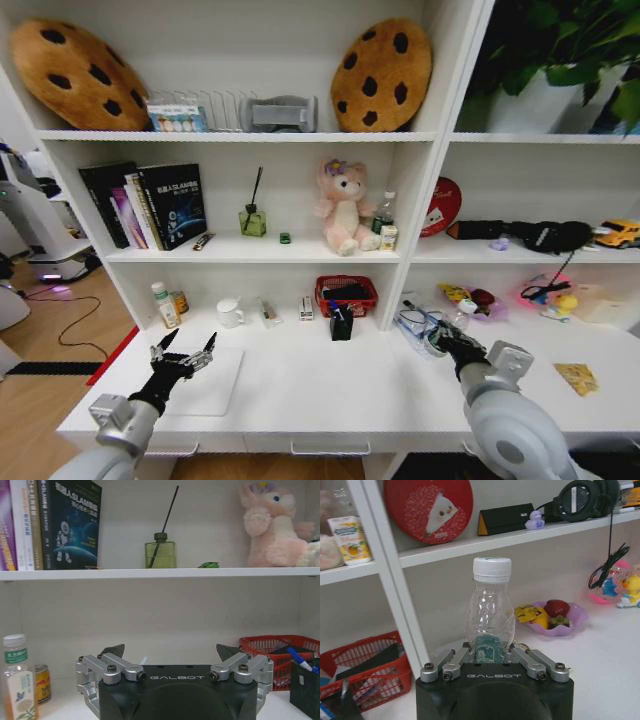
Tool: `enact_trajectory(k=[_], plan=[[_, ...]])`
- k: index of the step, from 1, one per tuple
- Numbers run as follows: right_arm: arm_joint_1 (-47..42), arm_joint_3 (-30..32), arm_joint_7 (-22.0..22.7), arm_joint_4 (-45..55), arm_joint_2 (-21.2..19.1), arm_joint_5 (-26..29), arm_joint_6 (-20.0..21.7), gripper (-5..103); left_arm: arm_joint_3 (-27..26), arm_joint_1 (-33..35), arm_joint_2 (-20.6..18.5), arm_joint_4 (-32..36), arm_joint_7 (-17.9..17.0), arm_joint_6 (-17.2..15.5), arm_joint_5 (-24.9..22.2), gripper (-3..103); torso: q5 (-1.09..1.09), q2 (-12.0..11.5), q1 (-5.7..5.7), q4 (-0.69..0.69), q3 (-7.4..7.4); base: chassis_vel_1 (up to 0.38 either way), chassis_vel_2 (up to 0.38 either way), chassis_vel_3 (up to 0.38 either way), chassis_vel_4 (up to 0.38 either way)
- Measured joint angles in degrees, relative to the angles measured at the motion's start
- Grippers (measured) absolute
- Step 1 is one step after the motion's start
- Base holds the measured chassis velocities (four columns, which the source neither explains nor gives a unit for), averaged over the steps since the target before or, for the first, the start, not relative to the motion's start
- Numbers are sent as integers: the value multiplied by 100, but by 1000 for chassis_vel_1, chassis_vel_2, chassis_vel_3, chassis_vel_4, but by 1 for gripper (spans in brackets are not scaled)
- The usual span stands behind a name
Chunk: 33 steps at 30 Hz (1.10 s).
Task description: Organize the objects on the table.
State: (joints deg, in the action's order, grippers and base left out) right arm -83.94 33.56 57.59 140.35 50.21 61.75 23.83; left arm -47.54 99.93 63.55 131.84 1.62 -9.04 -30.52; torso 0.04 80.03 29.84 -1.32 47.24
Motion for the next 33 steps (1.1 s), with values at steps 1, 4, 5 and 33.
enact_trajectory(k=[1,4,5,33], plan=[[-2,-6,9,14,4,0,-11,23,0,0,0,0,0,0,0,100,-3,0,0,0,0,-252,-234,232,233],[-16,-52,38,60,15,-16,-63,23,0,0,0,0,0,0,0,100,-1,0,0,0,0,-239,-226,228,230],[-16,-52,38,60,15,-16,-63,23,0,0,0,0,0,0,0,100,-1,0,0,0,0,-216,-209,226,230],[-554,-167,826,286,126,612,-285,23,0,0,0,0,0,0,0,100,-4,1,0,-1,-1,-23,-23,25,28]])
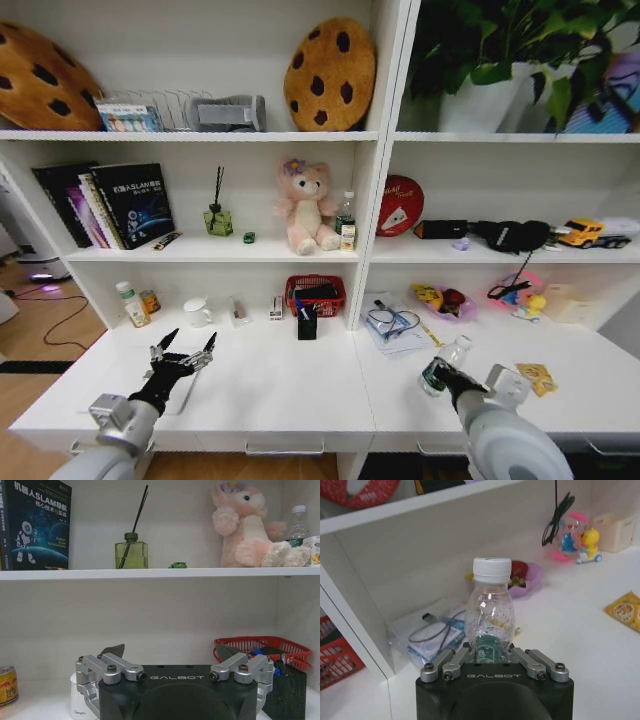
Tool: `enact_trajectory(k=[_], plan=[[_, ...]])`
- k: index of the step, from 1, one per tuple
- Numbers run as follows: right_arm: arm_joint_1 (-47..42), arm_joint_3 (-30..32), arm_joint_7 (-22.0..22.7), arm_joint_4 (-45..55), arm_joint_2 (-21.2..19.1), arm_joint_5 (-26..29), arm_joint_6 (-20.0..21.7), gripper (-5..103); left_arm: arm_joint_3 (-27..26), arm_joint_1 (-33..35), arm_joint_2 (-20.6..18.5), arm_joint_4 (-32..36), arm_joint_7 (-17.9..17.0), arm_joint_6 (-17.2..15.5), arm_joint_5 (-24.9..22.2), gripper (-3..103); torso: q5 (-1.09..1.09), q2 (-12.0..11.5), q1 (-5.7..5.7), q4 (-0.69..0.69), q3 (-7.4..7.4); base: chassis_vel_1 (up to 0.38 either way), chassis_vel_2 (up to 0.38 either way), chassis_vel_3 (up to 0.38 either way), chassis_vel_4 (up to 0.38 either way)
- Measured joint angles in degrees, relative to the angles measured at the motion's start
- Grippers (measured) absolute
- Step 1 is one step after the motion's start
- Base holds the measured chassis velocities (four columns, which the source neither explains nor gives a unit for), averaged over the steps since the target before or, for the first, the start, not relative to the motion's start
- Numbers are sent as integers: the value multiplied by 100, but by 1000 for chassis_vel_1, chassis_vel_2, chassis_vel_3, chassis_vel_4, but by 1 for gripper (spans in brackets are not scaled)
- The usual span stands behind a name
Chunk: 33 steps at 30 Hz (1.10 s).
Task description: Organize the objects on the table.
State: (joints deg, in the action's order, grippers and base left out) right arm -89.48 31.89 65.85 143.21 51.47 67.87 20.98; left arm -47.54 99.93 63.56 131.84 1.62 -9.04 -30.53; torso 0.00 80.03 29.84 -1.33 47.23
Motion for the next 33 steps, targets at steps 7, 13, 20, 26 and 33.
enact_trajectory(k=[7,13,20,26,33], plan=[[413,38,-440,13,-118,-520,-31,23,0,0,0,0,0,0,0,100,-1,0,0,2,0,0,0,0,0],[462,48,-493,7,-122,-506,-32,23,-1,0,0,0,0,0,0,100,-2,0,0,2,0,-37,-42,57,52],[446,51,-517,-43,-87,-506,-32,23,-1,0,0,0,-1,0,0,100,-1,0,-1,2,0,-164,-157,152,149],[443,-27,-519,-40,-65,-584,-36,23,0,0,0,0,0,0,0,100,-3,0,0,0,0,-233,-224,211,228],[182,-120,341,-4,-99,849,-353,23,1,0,0,0,1,0,0,100,3,-1,1,1,1,-102,-123,126,84]])
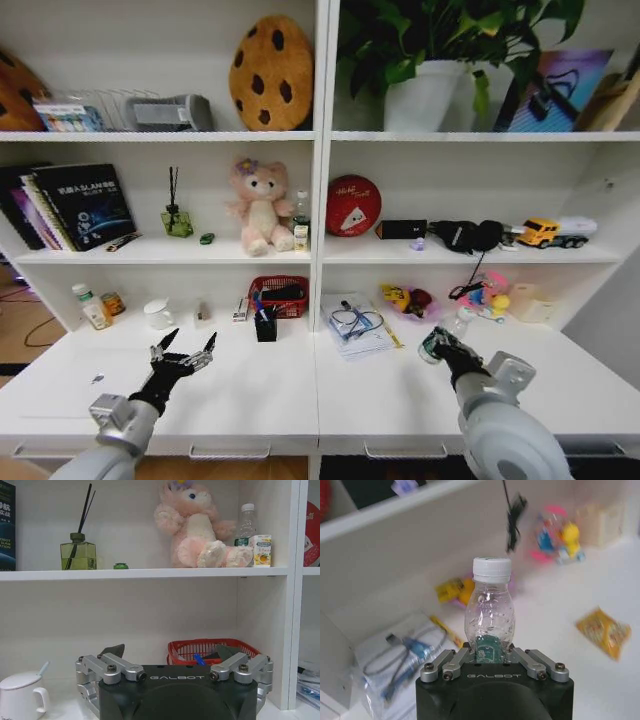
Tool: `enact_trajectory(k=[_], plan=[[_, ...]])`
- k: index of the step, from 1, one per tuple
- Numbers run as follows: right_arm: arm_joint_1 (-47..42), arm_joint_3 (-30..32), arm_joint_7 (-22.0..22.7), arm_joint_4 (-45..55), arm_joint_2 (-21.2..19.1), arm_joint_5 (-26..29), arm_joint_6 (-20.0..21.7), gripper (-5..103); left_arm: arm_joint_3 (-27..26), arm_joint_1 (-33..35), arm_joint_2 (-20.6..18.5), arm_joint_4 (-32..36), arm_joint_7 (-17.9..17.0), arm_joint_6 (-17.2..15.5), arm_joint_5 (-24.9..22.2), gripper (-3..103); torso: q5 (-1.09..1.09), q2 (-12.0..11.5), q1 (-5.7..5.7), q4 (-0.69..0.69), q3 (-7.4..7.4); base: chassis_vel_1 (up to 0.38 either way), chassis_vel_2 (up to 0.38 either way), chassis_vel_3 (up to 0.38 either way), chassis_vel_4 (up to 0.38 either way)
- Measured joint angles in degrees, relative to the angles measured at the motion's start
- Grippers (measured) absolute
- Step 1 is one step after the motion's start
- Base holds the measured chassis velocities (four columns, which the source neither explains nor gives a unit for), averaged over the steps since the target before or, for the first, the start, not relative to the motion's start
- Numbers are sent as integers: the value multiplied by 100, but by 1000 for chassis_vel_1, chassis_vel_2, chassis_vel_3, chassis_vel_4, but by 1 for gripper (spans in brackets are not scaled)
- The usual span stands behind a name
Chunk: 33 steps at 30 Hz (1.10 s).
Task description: Organize the objects on the table.
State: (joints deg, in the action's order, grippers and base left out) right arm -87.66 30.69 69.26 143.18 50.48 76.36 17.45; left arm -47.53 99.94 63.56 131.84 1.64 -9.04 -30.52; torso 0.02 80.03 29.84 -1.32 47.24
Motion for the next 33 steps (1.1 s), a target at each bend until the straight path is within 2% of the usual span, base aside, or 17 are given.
enact_trajectory(k=[1,2,3,4,5,6,7,10,12,19,25,33], plan=[[0,0,0,0,0,0,0,23,0,0,0,0,0,0,0,100,0,0,0,0,0,70,5,21,-22],[8,35,406,1,-85,470,-162,23,0,0,0,0,0,0,0,100,-3,0,0,0,0,70,22,-50,-22],[34,90,651,3,-147,705,-335,23,-1,0,0,0,-1,0,0,100,-8,1,-1,0,-1,41,22,-72,-41],[34,90,651,3,-147,705,-335,23,-1,0,0,0,-1,0,0,100,-8,1,-1,0,-1,41,22,-72,-41],[77,155,833,4,-187,967,-444,23,-1,0,0,0,-1,0,0,100,-7,1,-1,0,-1,58,62,-72,-43],[190,225,1108,5,-237,1457,-566,23,-1,0,-1,0,-2,0,0,100,-3,1,-1,0,-1,58,43,-68,-43],[190,225,1108,5,-237,1457,-566,23,-1,0,-1,0,-2,0,0,100,-3,1,-1,0,-1,58,43,-68,-43],[635,170,1775,10,-268,2332,-992,23,-2,0,0,0,-2,0,0,100,-4,0,0,3,0,20,14,-6,-18],[654,161,1834,10,-250,2446,-1111,23,-2,0,0,0,-3,0,0,100,-1,0,0,3,0,0,0,0,0],[138,192,1864,9,-3,2429,-1282,23,0,-1,0,0,-2,0,0,100,-3,0,-1,-1,0,-15,-3,22,7],[-670,49,1843,7,181,1786,-1371,23,-1,0,-1,0,-2,0,0,100,-3,0,-1,0,0,0,0,0,0],[-1306,-264,1829,5,474,1443,-1497,23,-1,-1,0,0,-2,0,0,100,-3,1,-1,1,-1,0,0,0,0]])
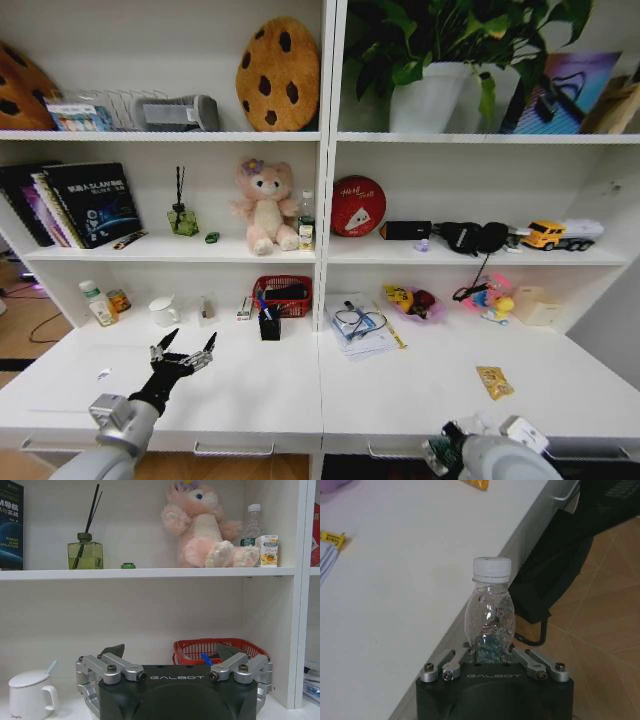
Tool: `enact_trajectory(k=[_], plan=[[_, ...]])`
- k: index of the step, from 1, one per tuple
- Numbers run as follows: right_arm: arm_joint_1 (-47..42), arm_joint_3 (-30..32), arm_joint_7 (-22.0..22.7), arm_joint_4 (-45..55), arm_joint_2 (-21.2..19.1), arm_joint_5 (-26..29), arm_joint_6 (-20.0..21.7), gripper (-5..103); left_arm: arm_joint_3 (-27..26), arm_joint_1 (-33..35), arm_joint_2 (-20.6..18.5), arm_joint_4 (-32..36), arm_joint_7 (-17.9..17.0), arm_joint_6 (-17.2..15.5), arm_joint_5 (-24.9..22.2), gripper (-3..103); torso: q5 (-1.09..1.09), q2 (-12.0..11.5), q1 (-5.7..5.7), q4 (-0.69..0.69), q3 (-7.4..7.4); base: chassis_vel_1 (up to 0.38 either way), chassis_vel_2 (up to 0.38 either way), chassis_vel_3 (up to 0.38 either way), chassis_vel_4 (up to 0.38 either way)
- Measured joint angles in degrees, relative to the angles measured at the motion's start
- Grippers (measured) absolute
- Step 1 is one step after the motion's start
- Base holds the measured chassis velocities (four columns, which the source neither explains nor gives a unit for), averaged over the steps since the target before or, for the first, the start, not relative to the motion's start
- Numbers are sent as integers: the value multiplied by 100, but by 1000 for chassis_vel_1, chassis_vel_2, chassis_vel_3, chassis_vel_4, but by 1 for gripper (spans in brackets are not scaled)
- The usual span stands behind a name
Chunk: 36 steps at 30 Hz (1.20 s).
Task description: Organize the objects on the table.
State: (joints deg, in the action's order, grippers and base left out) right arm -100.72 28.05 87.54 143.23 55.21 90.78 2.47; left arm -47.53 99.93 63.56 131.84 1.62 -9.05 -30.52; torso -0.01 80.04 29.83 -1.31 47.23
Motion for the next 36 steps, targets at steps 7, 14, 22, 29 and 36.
enact_trajectory(k=[7,14,22,29,36], plan=[[-511,-16,-17,0,772,260,220,23,0,0,0,0,1,0,0,100,-1,0,0,-1,0,0,0,0,0],[-324,52,-293,-1155,968,548,653,23,0,1,0,0,2,0,0,100,2,0,0,0,0,0,0,0,0],[290,-158,-1272,-3503,1102,227,1011,22,0,0,0,0,2,0,0,100,2,-1,0,-1,0,0,0,0,0],[579,-647,-2952,-5193,1247,-973,1241,22,0,1,0,0,1,0,0,100,1,0,1,-1,1,0,0,0,0],[793,-1027,-7042,-7440,1095,-4453,499,22,0,0,0,0,1,0,0,100,0,0,0,-1,0,0,0,0,0]])
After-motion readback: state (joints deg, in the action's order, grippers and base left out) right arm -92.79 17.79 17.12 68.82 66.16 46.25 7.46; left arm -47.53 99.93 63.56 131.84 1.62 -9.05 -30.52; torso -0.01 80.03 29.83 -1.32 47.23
